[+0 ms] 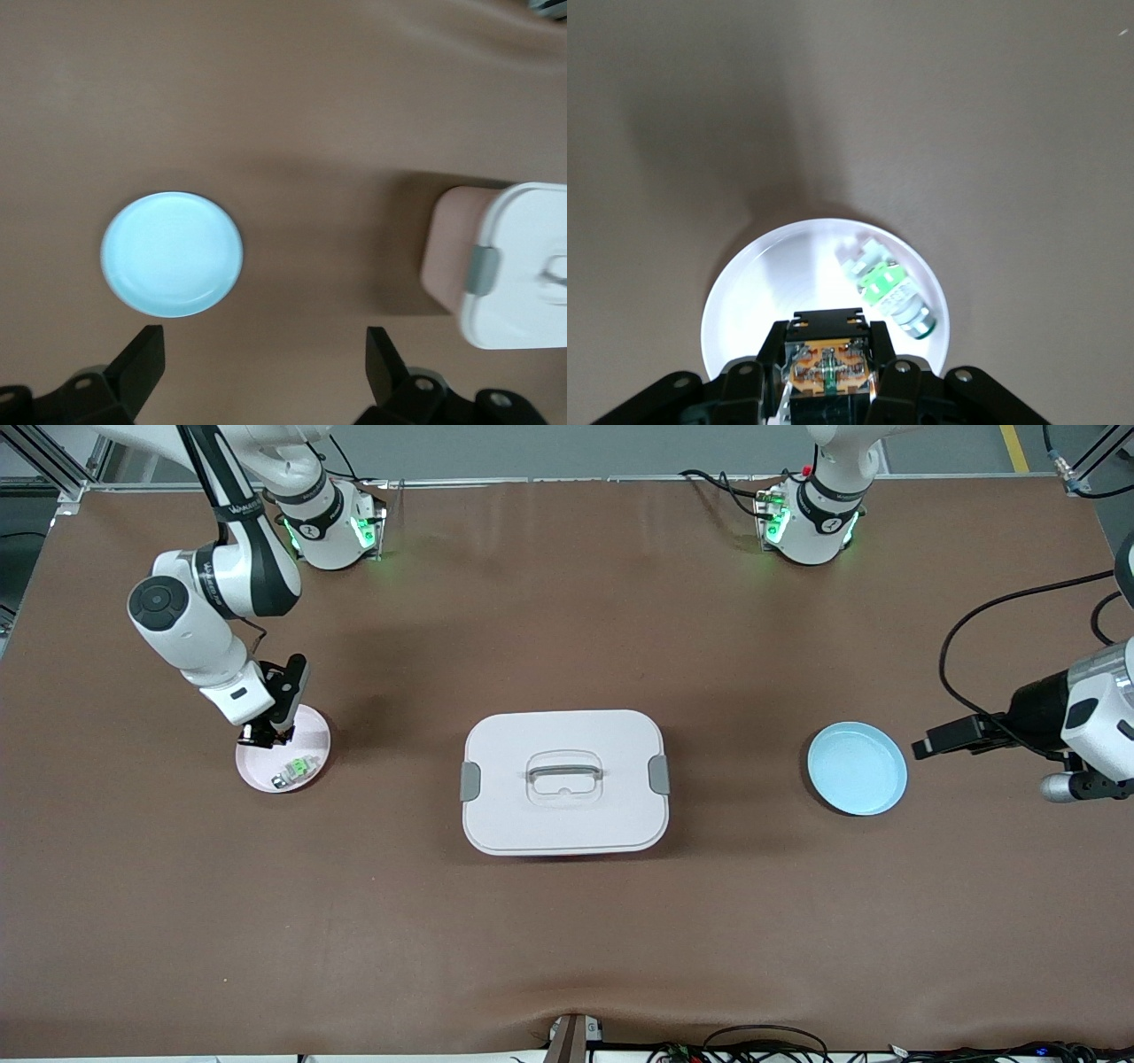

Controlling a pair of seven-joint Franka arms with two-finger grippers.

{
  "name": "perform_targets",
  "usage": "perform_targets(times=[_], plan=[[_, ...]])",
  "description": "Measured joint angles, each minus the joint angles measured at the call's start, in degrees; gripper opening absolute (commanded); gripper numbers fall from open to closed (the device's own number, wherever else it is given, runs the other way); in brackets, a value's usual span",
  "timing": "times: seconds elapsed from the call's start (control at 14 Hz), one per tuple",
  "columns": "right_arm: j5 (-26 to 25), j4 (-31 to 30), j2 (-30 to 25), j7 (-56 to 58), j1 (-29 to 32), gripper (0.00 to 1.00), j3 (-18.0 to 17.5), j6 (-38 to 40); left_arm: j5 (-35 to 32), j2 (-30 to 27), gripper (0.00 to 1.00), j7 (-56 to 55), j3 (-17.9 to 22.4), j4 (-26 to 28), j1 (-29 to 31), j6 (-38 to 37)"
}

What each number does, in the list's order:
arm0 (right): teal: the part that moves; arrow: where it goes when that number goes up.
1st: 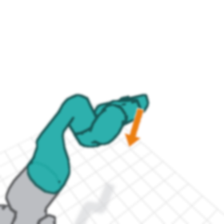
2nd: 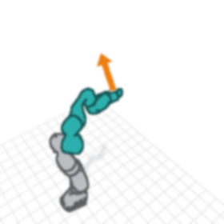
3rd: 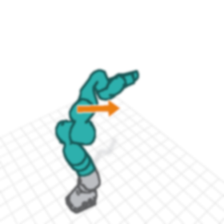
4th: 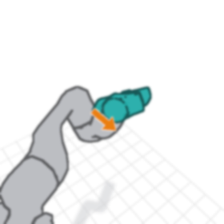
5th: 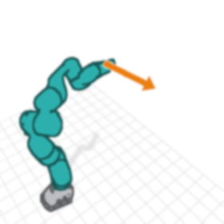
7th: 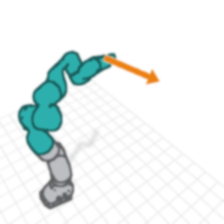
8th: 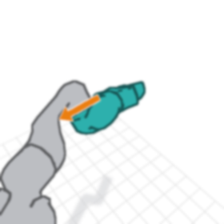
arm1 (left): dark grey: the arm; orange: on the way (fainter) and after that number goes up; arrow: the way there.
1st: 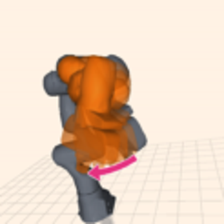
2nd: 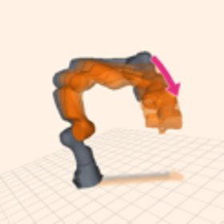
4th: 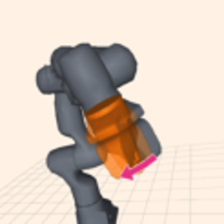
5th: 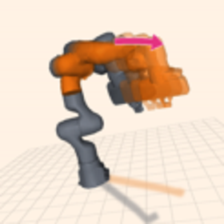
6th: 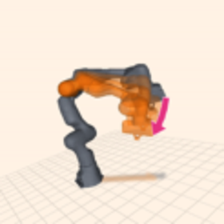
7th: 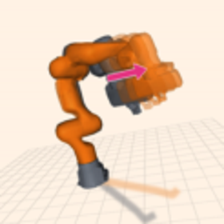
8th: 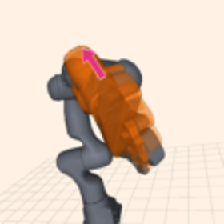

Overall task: Transfer orange switch to right arm and place
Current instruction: 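Lower the switch onto the white plate and open the right gripper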

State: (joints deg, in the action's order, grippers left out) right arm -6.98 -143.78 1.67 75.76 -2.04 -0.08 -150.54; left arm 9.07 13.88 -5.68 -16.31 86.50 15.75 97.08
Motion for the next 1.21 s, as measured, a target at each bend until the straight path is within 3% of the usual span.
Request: perform_targets(times=[0.29,0.57,1.0,1.21], plan=[[-0.03,-1.53,1.5,3.52,2.46,0.0,-0.02,-1.92,-3.31,-0.77,1.0,6.14,-0.04,-0.03,3.55,-1.85],[-0.04,-1.76,5.89,4.71,5.2,0.0,-0.04,-5.94,-3.32,-5.03,1.0,9.48,-0.08,2.08,6.12,-2.41],[-0.05,-1.89,13.55,4.9,6.94,0.0,-0.11,-13.46,-3.33,-17.15,1.0,9.48,-0.92,16.25,6.04,6.28],[-0.05,-1.77,13.57,4.9,6.94,0.0,-0.25,-13.78,-3.33,-20.21,1.0,9.48,-1.01,18.86,6.04,7.42]])
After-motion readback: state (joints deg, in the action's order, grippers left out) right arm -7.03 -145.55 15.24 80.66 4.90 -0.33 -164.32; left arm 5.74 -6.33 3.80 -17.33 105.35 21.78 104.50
